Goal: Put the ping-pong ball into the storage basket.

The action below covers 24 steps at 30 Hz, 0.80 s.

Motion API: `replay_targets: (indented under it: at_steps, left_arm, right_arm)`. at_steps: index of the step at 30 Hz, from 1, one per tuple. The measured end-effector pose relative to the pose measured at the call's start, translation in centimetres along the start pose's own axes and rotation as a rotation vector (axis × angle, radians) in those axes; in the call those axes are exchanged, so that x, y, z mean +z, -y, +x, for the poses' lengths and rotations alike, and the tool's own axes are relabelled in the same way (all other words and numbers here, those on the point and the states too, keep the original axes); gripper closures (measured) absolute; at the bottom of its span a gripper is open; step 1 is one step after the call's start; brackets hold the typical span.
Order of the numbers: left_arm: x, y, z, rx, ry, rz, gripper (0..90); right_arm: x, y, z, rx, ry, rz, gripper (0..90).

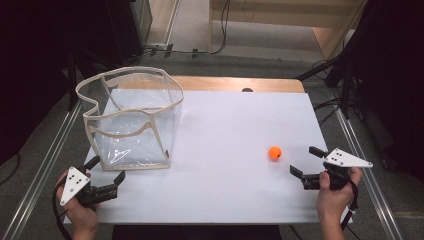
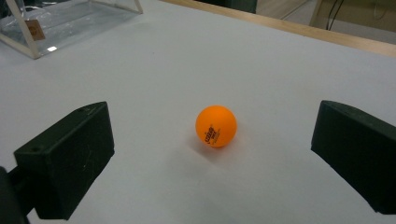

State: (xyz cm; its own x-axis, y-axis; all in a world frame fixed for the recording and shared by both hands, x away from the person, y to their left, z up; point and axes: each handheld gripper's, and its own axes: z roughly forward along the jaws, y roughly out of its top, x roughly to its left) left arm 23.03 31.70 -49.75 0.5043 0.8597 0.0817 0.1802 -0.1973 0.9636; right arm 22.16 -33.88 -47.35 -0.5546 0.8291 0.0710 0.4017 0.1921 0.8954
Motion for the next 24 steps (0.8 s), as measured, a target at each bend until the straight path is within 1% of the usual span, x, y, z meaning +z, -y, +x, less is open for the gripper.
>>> replay_targets:
  at_steps: [5,10,11,19,24]
  left_arm:
    - [0.0,0.0,0.0,0.001,-0.001,0.003,4.9]
    - [0.0,0.0,0.0,-0.002,0.001,0.002,4.9]
    - [0.0,0.0,0.0,-0.003,0.001,0.002,4.9]
    - [0.0,0.0,0.0,0.0,-0.001,0.006,4.9]
    - [0.0,0.0,0.0,-0.002,0.001,0.004,4.9]
  right_arm:
    - [0.5,-0.7,0.1,-0.015,-0.014,0.028,0.0]
    - [0.8,-1.4,0.1,-0.03,-0.021,0.04,0.0]
    - [0.9,-1.7,0.0,-0.039,-0.025,0.043,0.0]
    - [1.5,-2.6,-0.1,-0.05,-0.037,0.056,0.0]
    - [1.9,-3.1,0.0,-0.057,-0.045,0.079,0.0]
